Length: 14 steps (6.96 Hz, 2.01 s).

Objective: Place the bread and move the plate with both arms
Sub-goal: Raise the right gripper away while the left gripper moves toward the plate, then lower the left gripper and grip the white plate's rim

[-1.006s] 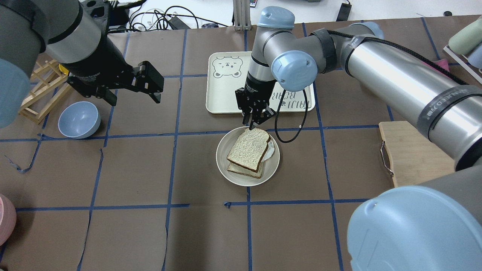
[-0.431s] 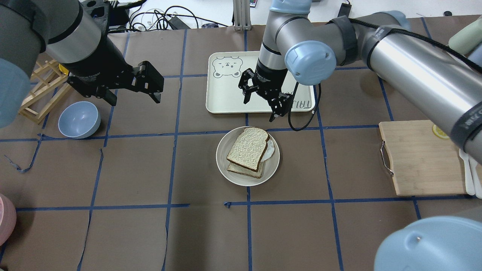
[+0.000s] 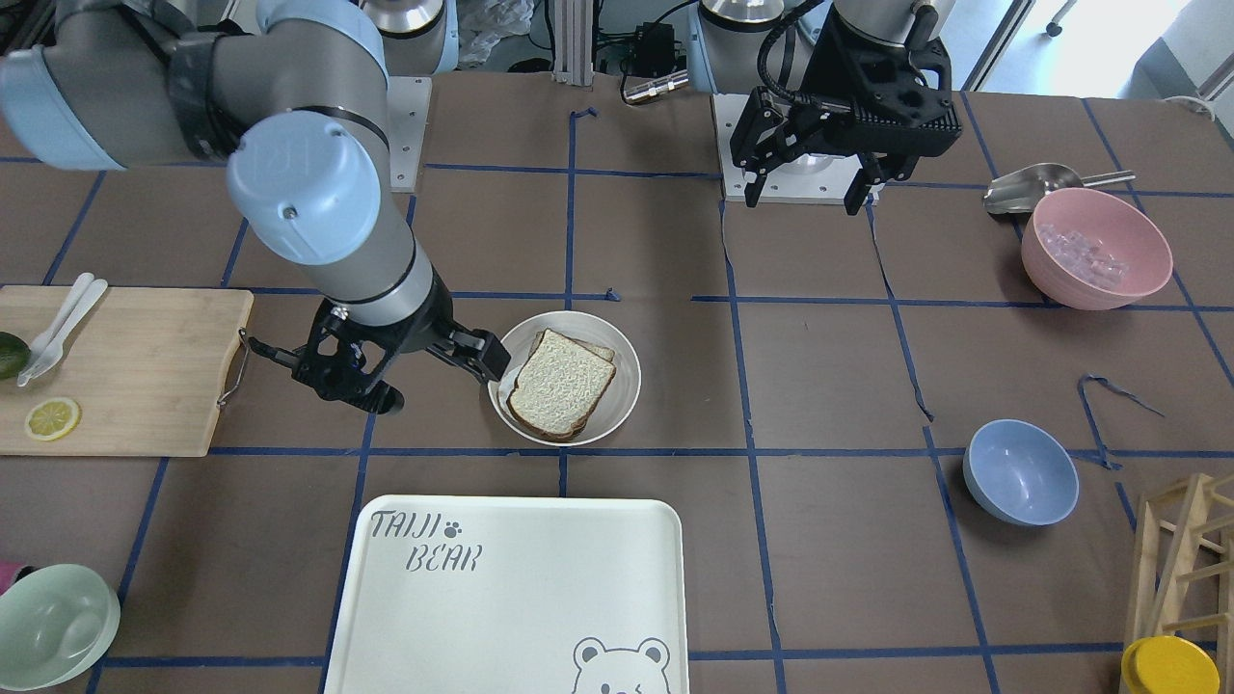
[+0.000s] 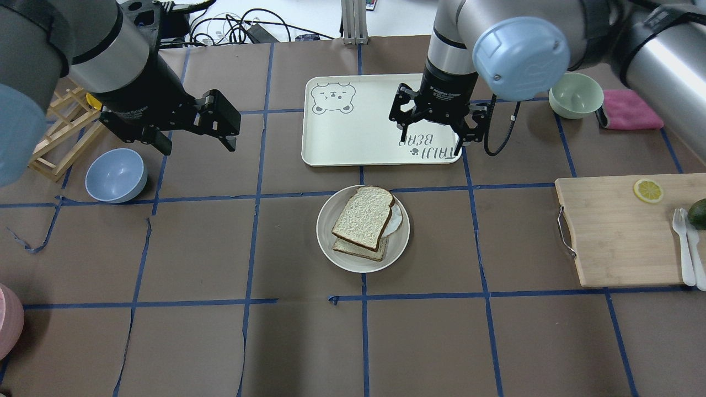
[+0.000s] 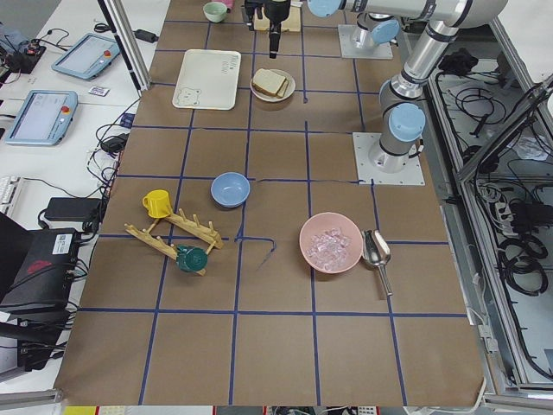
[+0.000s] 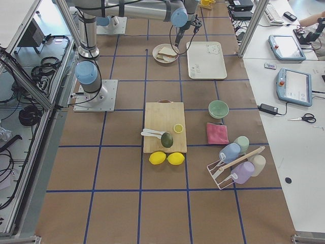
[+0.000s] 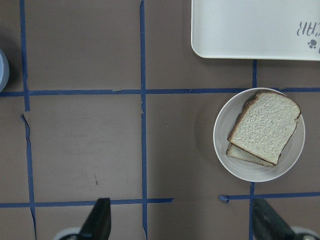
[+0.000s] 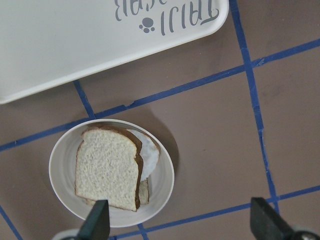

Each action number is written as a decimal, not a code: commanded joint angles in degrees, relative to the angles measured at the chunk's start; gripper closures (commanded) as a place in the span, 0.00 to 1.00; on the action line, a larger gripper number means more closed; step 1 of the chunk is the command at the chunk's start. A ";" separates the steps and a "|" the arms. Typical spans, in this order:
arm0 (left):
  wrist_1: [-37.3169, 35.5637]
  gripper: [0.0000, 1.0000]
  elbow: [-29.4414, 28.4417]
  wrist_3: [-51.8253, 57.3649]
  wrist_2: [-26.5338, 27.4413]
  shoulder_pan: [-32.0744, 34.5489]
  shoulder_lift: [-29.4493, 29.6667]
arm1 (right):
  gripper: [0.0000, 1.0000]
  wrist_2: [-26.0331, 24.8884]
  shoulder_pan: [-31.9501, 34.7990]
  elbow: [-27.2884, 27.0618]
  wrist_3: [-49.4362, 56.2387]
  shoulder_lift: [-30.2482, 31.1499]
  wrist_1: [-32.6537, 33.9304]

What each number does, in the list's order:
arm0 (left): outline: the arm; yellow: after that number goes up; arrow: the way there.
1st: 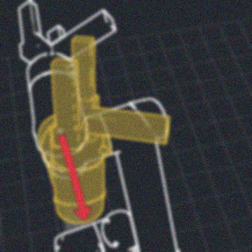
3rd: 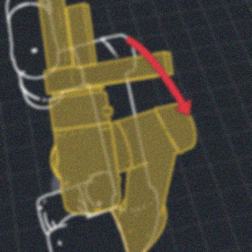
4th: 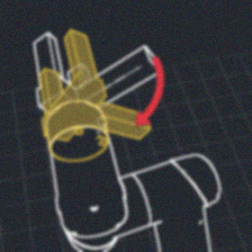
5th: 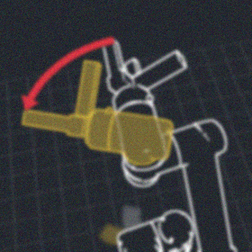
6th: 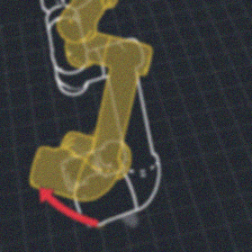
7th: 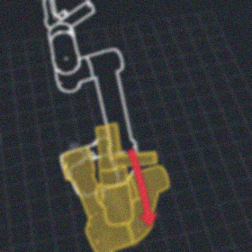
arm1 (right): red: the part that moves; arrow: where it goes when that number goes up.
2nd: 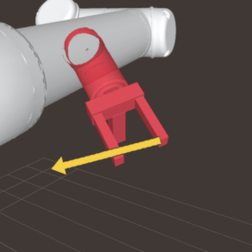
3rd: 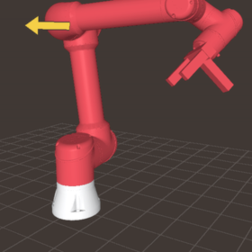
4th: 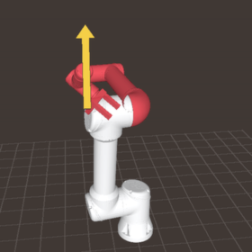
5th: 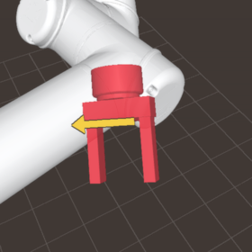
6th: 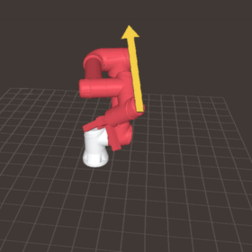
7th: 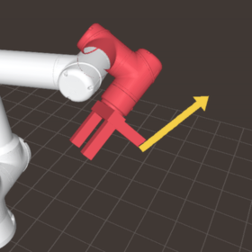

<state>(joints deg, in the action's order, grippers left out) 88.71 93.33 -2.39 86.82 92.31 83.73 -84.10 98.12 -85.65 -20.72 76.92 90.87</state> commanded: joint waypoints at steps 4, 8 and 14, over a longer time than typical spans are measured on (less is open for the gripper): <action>-1.77 0.00 4.29 -5.83 0.10 -0.03 4.85 | 0.00 -5.64 -4.67 -0.22 27.13 9.48 -6.06; -18.42 0.00 14.39 -22.96 -5.00 5.57 12.83 | 0.00 -5.90 -8.38 -0.13 26.70 11.23 -6.24; -35.27 0.00 26.45 -32.32 -5.44 11.22 19.80 | 0.00 -5.81 -8.38 -0.22 26.70 12.82 -6.24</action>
<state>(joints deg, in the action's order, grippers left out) 53.62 118.87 -34.13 81.46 103.26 103.41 -89.95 89.74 -85.86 5.98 89.55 84.64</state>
